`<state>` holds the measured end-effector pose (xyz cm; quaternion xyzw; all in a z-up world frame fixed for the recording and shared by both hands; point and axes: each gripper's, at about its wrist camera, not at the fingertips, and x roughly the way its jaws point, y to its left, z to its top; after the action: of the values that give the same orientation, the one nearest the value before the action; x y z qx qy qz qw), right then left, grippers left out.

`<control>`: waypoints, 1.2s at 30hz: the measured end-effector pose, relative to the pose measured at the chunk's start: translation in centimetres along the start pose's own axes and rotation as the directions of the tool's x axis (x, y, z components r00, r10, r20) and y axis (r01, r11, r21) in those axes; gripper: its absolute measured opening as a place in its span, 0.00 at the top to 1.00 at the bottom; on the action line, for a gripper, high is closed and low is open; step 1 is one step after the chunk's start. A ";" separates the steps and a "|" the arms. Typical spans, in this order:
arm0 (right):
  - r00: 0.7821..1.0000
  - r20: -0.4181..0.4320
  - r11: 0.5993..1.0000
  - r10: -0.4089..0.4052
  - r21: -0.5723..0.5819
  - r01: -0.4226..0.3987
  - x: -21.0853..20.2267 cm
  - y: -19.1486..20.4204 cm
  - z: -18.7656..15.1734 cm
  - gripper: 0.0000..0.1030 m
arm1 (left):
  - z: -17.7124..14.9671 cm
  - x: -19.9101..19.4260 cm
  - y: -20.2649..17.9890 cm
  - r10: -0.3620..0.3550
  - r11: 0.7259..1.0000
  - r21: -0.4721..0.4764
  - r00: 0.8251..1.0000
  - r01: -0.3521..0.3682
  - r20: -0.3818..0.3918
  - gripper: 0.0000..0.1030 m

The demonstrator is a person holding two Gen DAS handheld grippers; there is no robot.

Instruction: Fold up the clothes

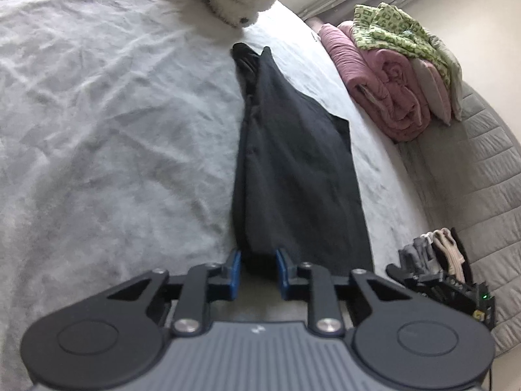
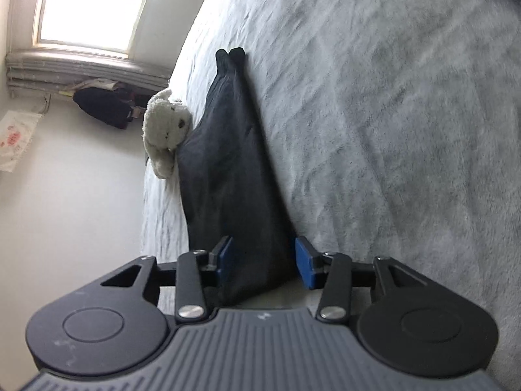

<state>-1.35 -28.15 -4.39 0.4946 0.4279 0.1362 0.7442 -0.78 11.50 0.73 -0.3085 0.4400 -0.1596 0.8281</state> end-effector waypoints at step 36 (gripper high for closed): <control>0.997 -0.080 0.999 0.020 0.051 -0.016 0.2 -1.2 -1.2 0.53 | 0.4 1.0 1.4 -0.076 0.985 -0.157 0.996 0.069 -0.040 0.56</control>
<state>-2.42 -27.81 -5.73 0.5111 0.4564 0.1520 0.7122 0.11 12.15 -0.66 -0.3841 0.4582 -0.1620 0.7850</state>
